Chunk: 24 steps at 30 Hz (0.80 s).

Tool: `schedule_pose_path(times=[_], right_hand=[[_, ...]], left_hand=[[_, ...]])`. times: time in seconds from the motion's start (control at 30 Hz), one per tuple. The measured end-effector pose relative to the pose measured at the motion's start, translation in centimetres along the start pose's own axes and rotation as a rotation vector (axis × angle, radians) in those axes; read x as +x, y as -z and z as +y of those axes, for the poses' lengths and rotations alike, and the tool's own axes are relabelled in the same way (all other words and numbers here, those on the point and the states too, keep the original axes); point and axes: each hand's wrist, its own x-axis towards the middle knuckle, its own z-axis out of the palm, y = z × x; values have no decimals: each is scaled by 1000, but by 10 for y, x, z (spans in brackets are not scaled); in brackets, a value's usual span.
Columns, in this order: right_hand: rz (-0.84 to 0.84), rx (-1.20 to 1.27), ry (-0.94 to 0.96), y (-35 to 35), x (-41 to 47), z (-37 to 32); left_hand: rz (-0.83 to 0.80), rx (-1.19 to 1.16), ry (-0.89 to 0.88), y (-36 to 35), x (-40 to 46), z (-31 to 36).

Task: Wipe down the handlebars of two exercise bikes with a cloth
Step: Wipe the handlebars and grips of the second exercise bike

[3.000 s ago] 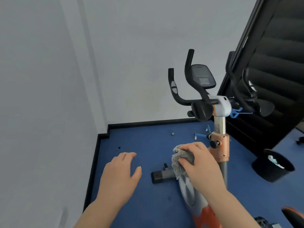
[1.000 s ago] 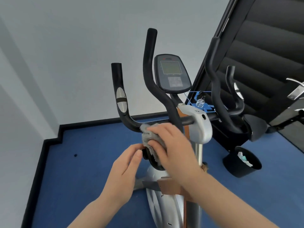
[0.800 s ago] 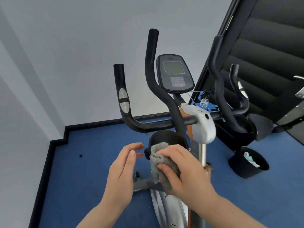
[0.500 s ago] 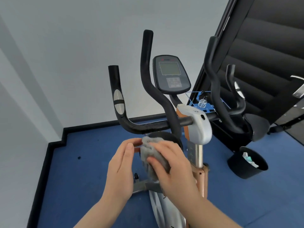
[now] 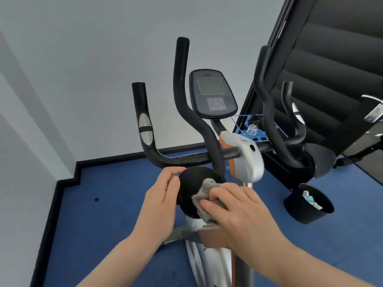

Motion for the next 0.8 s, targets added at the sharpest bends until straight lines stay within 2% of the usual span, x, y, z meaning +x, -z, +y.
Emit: schedule_pose_path(times=[0.17, 0.27, 0.33, 0.4, 0.53, 0.63, 0.8], right_hand=[[108, 217, -292, 26, 48, 17], [-97, 373, -423, 12, 81, 18], [-161, 510, -497, 2, 79, 18], [-89, 587, -590, -5, 63, 18], [164, 553, -682, -18, 23, -5], [178, 596, -735, -22, -2, -16], [249, 643, -661, -15, 24, 6]], left_hand=[[-10, 77, 18, -2, -4, 4], [-24, 124, 11, -3, -4, 5], [-42, 152, 12, -4, -4, 5], [-38, 174, 3, -5, -4, 3], [-22, 174, -6, -7, -6, 1], [-16, 169, -6, -8, -5, -2], [22, 117, -21, -12, -3, -3]])
